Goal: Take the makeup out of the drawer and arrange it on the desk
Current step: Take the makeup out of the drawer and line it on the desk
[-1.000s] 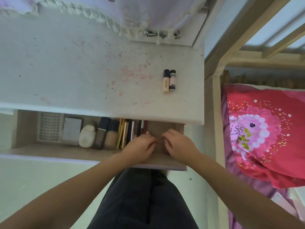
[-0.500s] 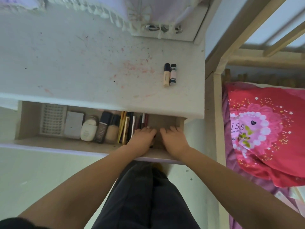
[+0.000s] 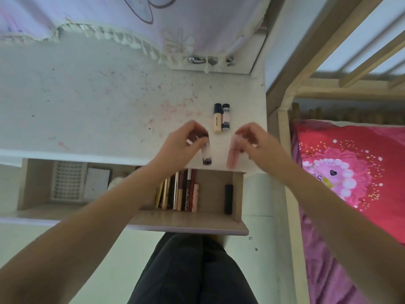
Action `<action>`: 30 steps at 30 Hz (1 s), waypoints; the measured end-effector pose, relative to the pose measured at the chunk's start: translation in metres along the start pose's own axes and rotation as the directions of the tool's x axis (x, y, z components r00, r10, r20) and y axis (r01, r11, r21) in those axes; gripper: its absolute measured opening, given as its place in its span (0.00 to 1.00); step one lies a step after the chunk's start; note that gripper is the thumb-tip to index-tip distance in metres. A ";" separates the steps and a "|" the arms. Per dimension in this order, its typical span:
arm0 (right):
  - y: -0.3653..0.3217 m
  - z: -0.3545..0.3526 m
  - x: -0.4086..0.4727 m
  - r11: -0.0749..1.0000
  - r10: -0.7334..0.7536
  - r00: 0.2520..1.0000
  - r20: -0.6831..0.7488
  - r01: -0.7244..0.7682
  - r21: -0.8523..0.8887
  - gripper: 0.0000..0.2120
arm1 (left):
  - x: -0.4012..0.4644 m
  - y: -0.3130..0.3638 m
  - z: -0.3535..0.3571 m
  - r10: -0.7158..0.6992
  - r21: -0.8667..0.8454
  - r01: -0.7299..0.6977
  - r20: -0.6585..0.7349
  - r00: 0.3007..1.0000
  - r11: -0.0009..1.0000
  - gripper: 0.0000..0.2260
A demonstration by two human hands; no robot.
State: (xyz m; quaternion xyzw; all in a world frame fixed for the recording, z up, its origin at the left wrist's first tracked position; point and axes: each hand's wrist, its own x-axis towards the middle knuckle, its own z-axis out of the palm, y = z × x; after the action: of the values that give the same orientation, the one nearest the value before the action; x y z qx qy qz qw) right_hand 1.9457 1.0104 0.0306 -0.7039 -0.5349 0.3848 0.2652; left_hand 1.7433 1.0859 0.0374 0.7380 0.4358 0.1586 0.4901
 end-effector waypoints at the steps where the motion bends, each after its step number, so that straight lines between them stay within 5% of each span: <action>1: 0.000 -0.009 0.018 0.999 0.028 0.998 -0.057 -0.027 0.023 0.03 | 0.018 0.004 -0.004 -0.019 -0.001 0.019 -0.030 0.999 1.000 0.05; 9: 0.016 -0.020 0.102 0.983 0.181 0.973 -0.143 -0.177 0.040 0.08 | 0.113 -0.011 0.007 -0.162 0.083 0.170 -0.091 0.983 0.982 0.05; 18: 0.005 -0.012 0.093 0.986 0.121 0.959 -0.255 -0.147 -0.085 0.12 | 0.108 -0.013 0.010 -0.107 0.149 0.128 -0.141 0.984 0.981 0.13; 22: -0.003 -0.005 0.039 0.996 -0.029 0.943 -0.332 -0.003 -0.093 0.07 | 0.041 -0.015 0.010 0.062 0.175 -0.033 -0.162 0.985 0.984 0.13; 25: 0.005 0.036 -0.028 0.993 -0.061 0.988 -0.138 0.047 -0.105 0.06 | -0.035 -0.043 0.030 0.084 0.225 -0.110 0.124 0.989 0.968 0.08; 27: 0.021 0.067 -0.054 0.958 0.006 0.997 0.082 0.018 -0.285 0.06 | -0.064 -0.070 0.048 0.032 0.338 -0.142 0.310 0.950 0.930 0.09; 30: 0.044 0.102 -0.060 0.667 -0.031 0.967 0.251 0.208 -0.716 0.07 | -0.066 -0.103 0.072 -0.059 0.564 -0.165 0.357 0.932 0.809 0.16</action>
State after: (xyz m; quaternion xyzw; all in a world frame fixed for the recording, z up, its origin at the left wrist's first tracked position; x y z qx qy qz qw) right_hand 1.8776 0.9365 -0.0458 -0.6675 -0.7152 0.1928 -0.0762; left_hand 1.7026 1.0056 -0.0727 0.8810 0.3453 -0.1064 0.3054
